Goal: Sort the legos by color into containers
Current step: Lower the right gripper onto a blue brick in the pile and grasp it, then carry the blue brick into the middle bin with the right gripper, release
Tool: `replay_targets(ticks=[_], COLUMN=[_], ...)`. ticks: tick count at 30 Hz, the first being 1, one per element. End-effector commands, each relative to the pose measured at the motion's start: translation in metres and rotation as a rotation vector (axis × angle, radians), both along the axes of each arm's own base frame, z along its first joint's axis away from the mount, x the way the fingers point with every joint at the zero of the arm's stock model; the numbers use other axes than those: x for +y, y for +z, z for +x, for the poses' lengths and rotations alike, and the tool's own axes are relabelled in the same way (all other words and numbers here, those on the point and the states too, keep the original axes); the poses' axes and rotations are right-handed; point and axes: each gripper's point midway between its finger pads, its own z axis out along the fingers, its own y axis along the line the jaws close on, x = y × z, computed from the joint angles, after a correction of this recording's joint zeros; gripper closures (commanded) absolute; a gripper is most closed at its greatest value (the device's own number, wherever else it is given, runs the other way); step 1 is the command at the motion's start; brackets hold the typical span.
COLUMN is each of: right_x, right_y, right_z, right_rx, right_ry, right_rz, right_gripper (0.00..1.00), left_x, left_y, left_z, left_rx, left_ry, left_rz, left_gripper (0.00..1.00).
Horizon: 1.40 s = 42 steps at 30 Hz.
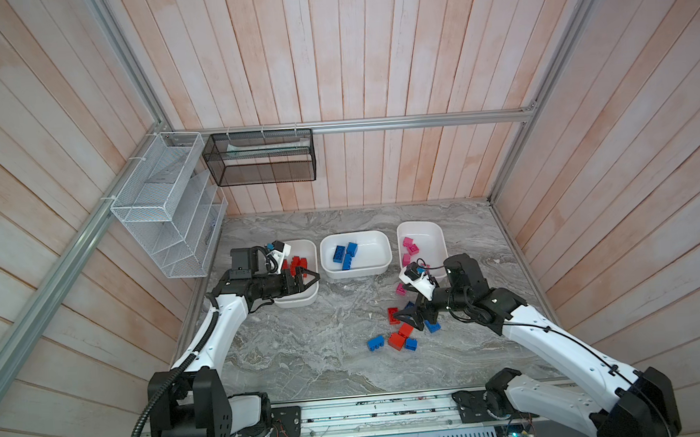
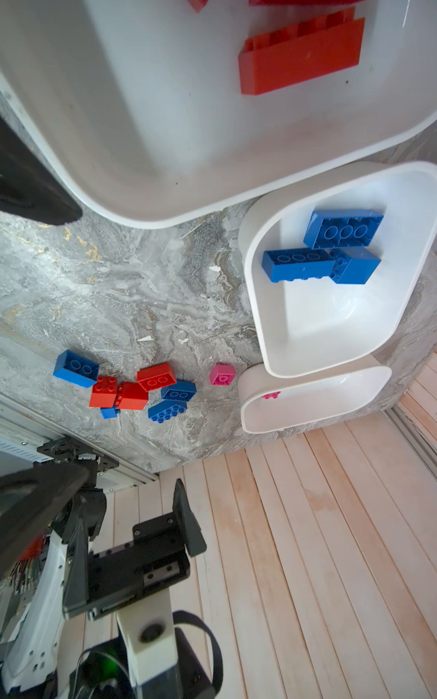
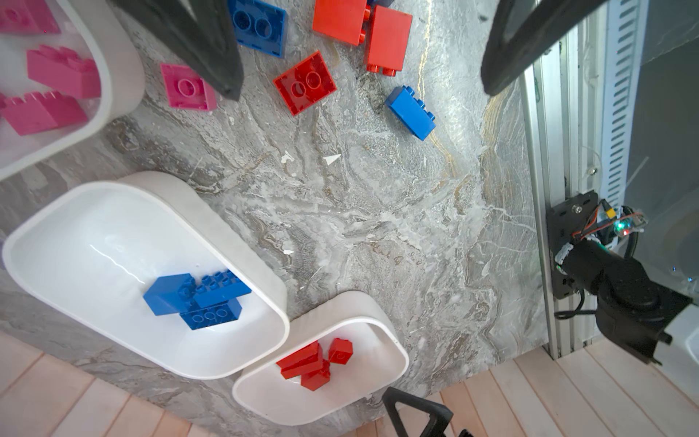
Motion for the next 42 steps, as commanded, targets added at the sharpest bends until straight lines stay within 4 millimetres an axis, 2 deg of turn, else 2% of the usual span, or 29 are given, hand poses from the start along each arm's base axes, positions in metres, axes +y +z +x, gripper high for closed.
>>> replay_targets(ticks=[1,8,13,18,23,29,33,36,39,42], right_x=[0.006,0.026,0.044,0.058,0.065,0.059,0.059,0.060,0.066,0.073], right_y=[-0.010,-0.059,-0.078,-0.102,-0.125,-0.154,-0.162,-0.161,-0.146,-0.117], right_z=[-0.003,-0.030,-0.042,-0.046,-0.046,-0.049,-0.047,-0.044,-0.036,-0.013], right_rx=[-0.080,-0.107,-0.082,-0.053,-0.037,0.002,0.009,0.027,0.021,0.011], right_ry=[0.072,0.262,0.364,0.441,0.472,0.499,0.503,0.487,0.451,0.381], right_rz=[-0.090,-0.268,-0.308,-0.379,-0.445,-0.541,-0.579,-0.597,-0.562,-0.467], right_gripper=[0.02,0.02,0.03,0.22,0.30,0.43,0.58,0.74,0.83,0.87], left_x=[-0.004,-0.004,-0.004,-0.002,-0.001,0.000,0.000,0.001,0.000,-0.001], left_y=[0.015,0.010,0.010,0.004,0.006,0.006,0.003,0.004,0.007,0.011], left_z=[-0.003,-0.005,-0.004,-0.001,-0.002,-0.004,-0.003,-0.003,-0.003,-0.002], left_rx=[-0.051,-0.030,-0.031,-0.008,-0.017,-0.020,-0.012,-0.011,-0.017,-0.022], left_ry=[-0.017,-0.016,-0.013,-0.010,-0.007,-0.006,-0.005,-0.005,-0.007,-0.012], left_rz=[-0.063,-0.067,-0.062,-0.045,-0.033,-0.025,-0.019,-0.019,-0.023,-0.035], left_gripper=[0.00,0.00,0.00,0.00,0.00,0.00,0.00,0.00,0.00,0.00])
